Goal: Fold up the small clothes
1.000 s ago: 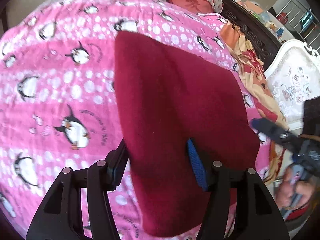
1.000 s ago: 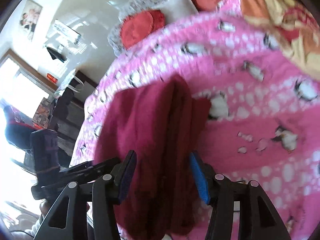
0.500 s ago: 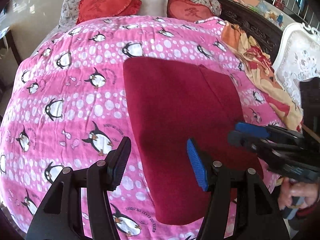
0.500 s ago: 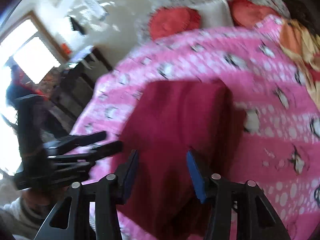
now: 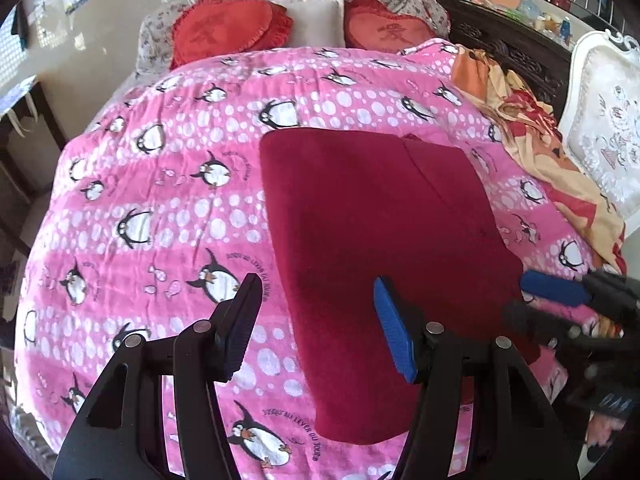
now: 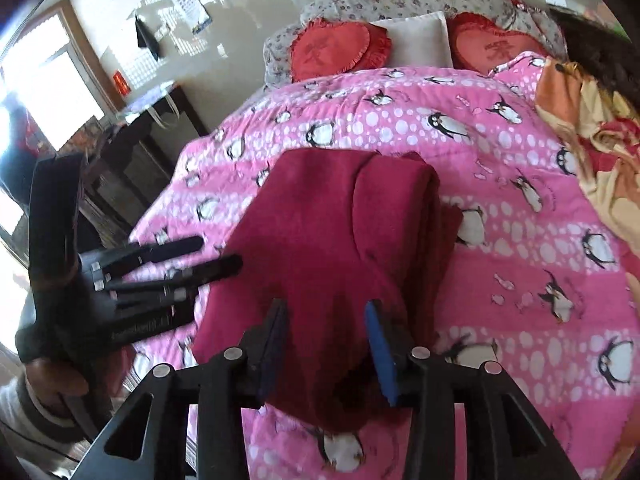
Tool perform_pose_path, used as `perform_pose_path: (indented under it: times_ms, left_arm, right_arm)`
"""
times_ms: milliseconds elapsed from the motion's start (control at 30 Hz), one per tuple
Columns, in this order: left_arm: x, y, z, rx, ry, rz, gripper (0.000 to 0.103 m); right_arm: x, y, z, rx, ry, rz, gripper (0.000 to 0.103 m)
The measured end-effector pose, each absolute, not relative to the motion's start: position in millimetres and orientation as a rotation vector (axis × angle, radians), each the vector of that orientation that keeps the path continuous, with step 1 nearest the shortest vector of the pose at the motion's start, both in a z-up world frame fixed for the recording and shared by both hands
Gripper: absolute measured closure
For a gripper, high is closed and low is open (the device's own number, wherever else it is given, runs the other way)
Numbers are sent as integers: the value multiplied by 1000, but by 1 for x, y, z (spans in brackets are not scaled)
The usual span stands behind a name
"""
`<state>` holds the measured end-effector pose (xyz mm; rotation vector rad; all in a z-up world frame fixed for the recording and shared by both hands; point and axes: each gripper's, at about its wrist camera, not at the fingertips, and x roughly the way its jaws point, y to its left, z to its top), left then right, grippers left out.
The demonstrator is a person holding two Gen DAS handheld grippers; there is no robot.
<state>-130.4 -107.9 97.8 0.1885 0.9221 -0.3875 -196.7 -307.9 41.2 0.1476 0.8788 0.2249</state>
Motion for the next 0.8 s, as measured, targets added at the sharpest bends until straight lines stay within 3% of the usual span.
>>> perform_pose_path:
  times_ms: [167,367,433,700,800]
  left_arm:
    - [-138,-107,96,212,902,-348,45]
    - [-143,-101,103,205,874,-326,45]
    - [-145,-100,105,193,862,-327,45]
    - [-154,-98,117,185,823,-322,45]
    - [-156,-96,121,180,809,-325,45]
  right_arm:
    - [-193,-306,6,118,938,188,64]
    - [-206,-304,34,106,869,166,64]
    - [-211,-302,47,88,833,142,56]
    - [-215,-295,67,60,790,58,51]
    - [-214,-296,69,80,787,42,45]
